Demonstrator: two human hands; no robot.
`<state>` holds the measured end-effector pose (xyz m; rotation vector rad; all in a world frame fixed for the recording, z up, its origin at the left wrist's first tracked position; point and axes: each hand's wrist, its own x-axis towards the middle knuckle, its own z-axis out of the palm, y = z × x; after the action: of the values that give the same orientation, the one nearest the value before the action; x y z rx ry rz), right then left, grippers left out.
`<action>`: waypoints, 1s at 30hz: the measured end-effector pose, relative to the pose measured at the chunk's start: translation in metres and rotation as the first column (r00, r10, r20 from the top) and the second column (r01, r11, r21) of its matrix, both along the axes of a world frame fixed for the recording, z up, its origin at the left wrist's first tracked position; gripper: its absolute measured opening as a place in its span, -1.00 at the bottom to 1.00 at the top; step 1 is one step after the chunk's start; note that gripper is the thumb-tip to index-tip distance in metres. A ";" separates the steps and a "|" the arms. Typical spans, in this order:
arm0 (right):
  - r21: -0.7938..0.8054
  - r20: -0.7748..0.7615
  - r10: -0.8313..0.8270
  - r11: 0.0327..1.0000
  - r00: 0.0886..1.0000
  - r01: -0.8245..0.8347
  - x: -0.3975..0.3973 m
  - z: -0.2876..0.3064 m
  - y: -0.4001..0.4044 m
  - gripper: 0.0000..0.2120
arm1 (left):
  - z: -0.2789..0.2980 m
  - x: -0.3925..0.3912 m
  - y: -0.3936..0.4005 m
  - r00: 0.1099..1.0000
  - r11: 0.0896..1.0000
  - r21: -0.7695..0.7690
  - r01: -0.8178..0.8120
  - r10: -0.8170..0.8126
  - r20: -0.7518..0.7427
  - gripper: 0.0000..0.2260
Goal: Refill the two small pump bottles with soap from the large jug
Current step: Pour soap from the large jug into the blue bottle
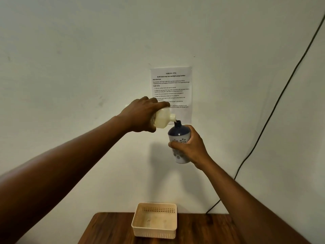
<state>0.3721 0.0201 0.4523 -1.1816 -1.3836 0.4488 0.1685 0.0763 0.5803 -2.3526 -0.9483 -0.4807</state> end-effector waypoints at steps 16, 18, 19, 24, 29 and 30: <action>-0.004 0.004 -0.015 1.000 1.000 0.015 -0.002 0.002 -0.003 -0.37 | 0.004 0.001 -0.003 0.999 1.000 0.014 -0.008 0.008 -0.034 -0.13; -0.008 0.002 -0.017 1.000 1.000 0.017 -0.003 0.002 -0.003 -0.36 | 0.005 0.001 -0.004 0.999 1.000 0.013 -0.011 0.012 -0.040 -0.13; -0.007 0.000 -0.017 1.000 1.000 0.017 -0.003 0.002 -0.003 -0.36 | 0.005 0.001 -0.004 0.999 1.000 0.014 -0.012 0.012 -0.041 -0.13; -0.007 -0.004 -0.016 1.000 1.000 0.016 -0.003 0.003 -0.004 -0.37 | 0.006 0.001 -0.006 0.999 1.000 0.011 -0.014 0.014 -0.039 -0.14; -0.016 -0.013 -0.017 1.000 1.000 0.017 -0.004 0.004 -0.005 -0.36 | 0.010 0.000 -0.009 0.998 1.000 0.010 -0.024 0.025 -0.060 -0.14; -0.016 -0.013 -0.017 1.000 1.000 0.017 -0.005 0.004 -0.005 -0.36 | 0.011 0.000 -0.010 0.998 1.000 0.012 -0.025 0.026 -0.062 -0.15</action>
<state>0.3671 0.0155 0.4563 -1.2000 -1.3598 0.4557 0.1681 0.0666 0.5908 -2.3286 -0.9433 -0.3989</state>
